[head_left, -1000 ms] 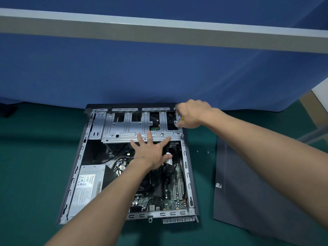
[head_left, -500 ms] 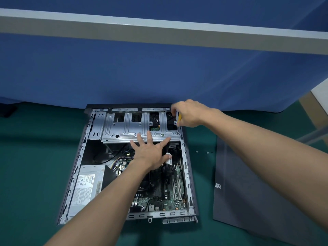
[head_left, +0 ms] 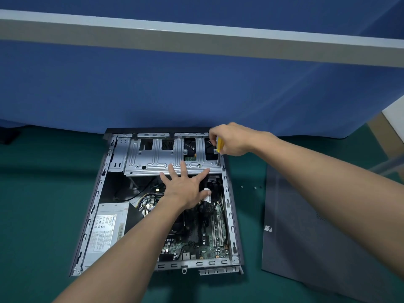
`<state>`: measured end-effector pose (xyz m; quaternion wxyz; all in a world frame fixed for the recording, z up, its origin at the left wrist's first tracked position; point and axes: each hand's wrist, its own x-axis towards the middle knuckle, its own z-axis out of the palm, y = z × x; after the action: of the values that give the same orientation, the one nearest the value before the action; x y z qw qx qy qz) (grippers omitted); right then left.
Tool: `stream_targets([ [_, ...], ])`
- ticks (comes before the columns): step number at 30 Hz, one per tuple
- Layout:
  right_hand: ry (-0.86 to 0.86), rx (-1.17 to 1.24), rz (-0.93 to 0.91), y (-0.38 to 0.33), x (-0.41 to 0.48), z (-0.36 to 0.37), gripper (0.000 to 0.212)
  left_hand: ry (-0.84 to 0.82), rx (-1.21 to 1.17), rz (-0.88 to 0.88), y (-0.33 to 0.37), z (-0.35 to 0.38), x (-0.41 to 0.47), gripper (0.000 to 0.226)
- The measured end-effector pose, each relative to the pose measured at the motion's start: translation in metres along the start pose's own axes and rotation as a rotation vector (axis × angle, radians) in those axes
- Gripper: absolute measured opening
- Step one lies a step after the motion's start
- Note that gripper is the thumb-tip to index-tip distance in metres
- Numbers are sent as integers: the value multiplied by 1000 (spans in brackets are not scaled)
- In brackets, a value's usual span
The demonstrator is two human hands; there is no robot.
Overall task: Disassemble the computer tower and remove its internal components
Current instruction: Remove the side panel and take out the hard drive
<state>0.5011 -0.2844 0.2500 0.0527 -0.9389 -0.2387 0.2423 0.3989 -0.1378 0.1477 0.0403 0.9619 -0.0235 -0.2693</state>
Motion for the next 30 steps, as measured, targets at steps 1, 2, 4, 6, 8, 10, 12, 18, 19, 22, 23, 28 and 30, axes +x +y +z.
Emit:
stream_targets([
  [1,30,-42,36,0,1,1,17,-2,0,0,0,0,0,70],
  [2,58,-106,85,0,1,1,37,-4,0,1,0,-1,0,70],
  [4,95,-204,180,1,4,-1,53,-7,-2,2,0,-1,-1,70],
  [6,89,-231,170,-1,5,-2,45,-4,-7,4,0,-1,-1,70],
  [8,71,-227,122,-1,4,-3,39,1,-5,4,0,0,0,69],
  [10,57,-226,66,0,3,-6,26,5,0,1,0,1,0,69],
  [12,-3,-138,18,1,3,-9,16,5,1,0,-1,1,1,69],
  [18,46,-175,172,4,3,-2,48,-3,2,-2,-1,2,2,70],
  [19,54,-190,194,4,4,-3,51,-3,0,-2,-1,2,2,70],
  [22,28,-187,152,4,3,-4,40,3,-7,1,-1,3,2,70],
  [23,30,-208,123,4,2,-4,34,4,-6,0,-1,3,2,70],
  [28,10,-95,21,4,-1,-7,15,-2,-4,-4,0,2,2,70],
  [30,7,-129,63,4,-1,-4,7,0,-1,-1,0,2,3,70],
])
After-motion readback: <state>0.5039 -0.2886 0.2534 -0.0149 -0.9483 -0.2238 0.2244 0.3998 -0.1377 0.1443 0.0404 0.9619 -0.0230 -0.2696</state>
